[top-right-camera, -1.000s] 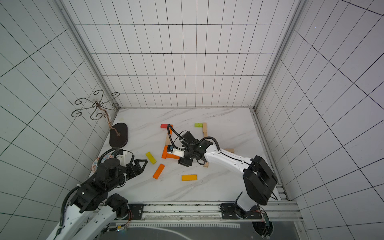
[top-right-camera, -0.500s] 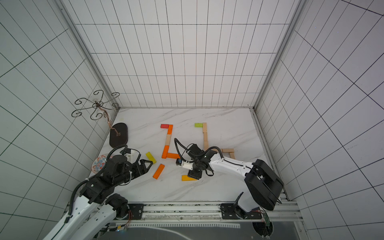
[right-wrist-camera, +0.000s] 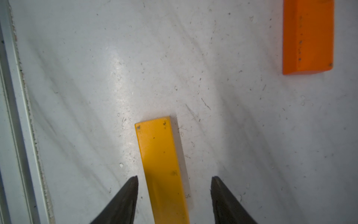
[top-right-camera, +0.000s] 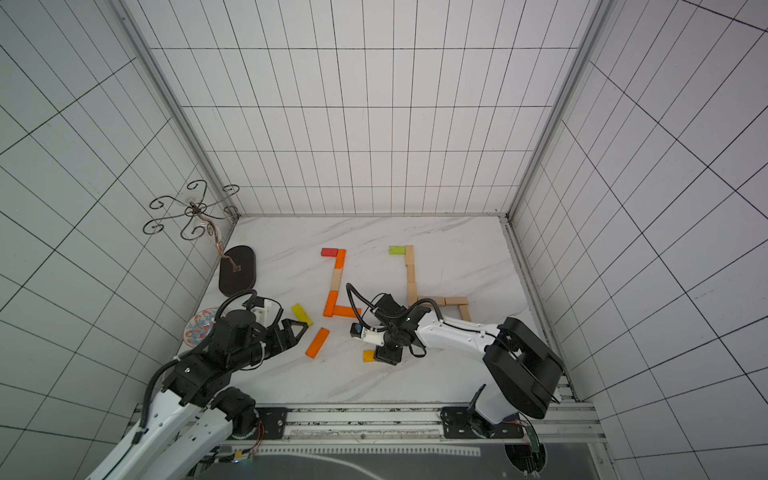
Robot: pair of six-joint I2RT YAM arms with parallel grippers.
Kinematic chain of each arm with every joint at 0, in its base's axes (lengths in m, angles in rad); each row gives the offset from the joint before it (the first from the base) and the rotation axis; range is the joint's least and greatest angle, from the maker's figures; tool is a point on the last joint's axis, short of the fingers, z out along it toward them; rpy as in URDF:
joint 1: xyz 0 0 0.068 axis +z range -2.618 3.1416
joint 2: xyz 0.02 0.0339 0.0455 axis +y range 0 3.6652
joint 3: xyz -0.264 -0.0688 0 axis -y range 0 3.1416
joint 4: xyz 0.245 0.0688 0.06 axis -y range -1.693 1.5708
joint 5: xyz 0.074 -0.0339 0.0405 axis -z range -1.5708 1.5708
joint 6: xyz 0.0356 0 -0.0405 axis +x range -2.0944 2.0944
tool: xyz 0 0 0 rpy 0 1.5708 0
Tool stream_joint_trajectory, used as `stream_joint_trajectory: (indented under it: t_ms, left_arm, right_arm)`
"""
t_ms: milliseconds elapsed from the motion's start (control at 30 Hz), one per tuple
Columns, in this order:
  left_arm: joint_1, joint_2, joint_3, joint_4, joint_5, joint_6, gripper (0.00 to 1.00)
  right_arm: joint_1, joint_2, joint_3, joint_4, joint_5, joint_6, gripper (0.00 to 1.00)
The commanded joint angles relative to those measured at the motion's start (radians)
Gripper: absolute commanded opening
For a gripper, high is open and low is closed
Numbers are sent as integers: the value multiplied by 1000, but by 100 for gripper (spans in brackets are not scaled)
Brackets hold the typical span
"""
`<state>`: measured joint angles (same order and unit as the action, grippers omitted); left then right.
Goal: Assemble a giraffe with building blocks
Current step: Pick up the building block from the center of the board.
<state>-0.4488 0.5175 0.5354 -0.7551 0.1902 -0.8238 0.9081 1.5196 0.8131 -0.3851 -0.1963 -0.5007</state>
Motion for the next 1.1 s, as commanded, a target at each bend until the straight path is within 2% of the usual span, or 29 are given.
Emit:
stream_joint_trajectory:
  t_ms: [0, 233, 467, 600, 767, 1067]
  left_arm:
    - [2, -2, -20, 39, 9, -11, 85]
    - [2, -4, -38, 55, 23, -9, 85]
    - [2, 4, -51, 83, 31, -2, 85]
    - [2, 3, -68, 118, 31, 0, 85]
    - [4, 18, -70, 144, 37, 11, 85]
    - [4, 37, -76, 165, 50, 12, 85]
  right_arm:
    - [17, 37, -48, 34, -18, 10, 60]
    - [24, 85, -48, 65, -14, 11, 52]
    - [20, 75, -35, 46, 10, -1, 30]
    - [-9, 53, 7, 23, 17, -25, 21]
    - [-64, 98, 115, -29, 69, -95, 17]
    - [-155, 243, 294, -54, 65, -187, 16]
